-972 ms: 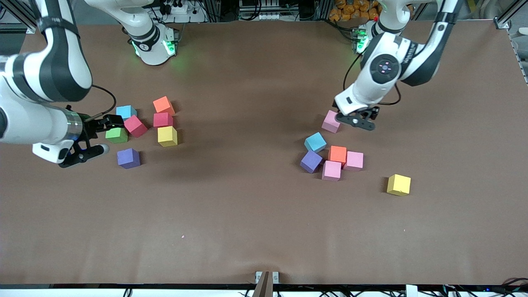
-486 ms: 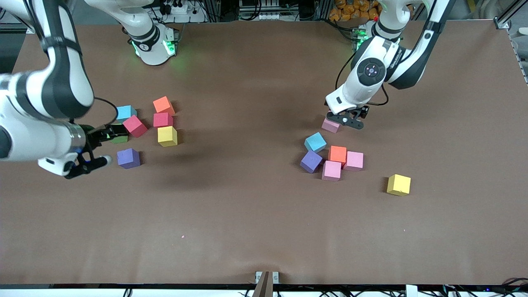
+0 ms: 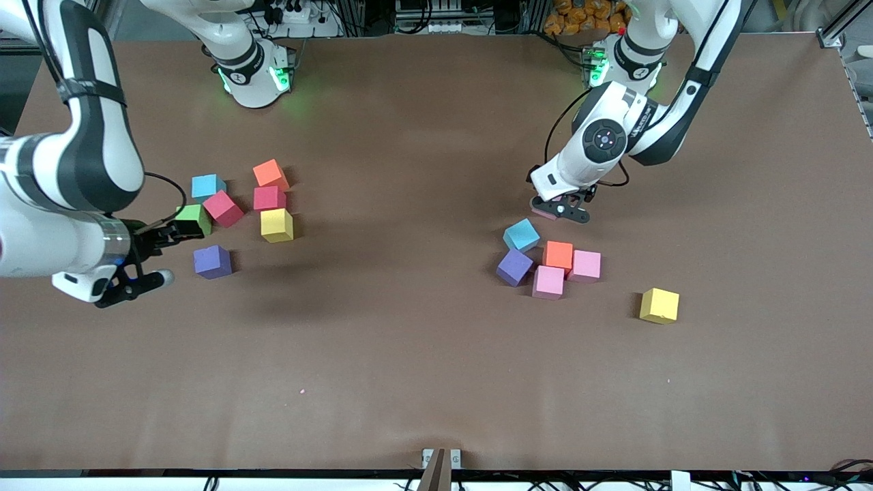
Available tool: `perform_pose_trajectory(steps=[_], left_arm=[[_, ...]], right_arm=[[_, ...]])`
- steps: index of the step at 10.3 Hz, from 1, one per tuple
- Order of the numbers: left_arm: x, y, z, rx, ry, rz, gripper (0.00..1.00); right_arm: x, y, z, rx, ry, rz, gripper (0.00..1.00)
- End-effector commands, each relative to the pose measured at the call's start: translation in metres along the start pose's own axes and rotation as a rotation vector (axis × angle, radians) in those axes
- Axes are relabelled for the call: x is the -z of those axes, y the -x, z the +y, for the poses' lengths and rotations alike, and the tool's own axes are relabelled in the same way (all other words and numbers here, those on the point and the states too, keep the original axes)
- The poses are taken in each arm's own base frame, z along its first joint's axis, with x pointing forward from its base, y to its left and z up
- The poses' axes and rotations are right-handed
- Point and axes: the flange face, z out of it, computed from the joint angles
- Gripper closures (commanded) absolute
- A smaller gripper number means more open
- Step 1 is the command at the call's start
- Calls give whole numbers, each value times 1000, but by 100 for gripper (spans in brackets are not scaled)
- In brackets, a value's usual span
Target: Form number 2 with 11 blocks
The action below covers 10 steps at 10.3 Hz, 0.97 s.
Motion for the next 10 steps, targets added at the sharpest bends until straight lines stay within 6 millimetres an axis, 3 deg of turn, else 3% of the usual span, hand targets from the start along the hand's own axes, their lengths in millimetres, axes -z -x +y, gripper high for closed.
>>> perform_pose_trajectory(steps=[1,4,6,10], left_arm=[[-10,-1,5,18,15,3,0],[-21,-1,4,12,-5,-5,0],[-26,1,5,18,-40,-6,0],[-40,1,5,4,-40,-1,0]], right_arm=[[-31,23,-6,11,-6,32,0],[-63,51,-25,24,7,46,0],[-92,86,-56,62,44,104,0],[-149,106,-65,71,44,66,0]])
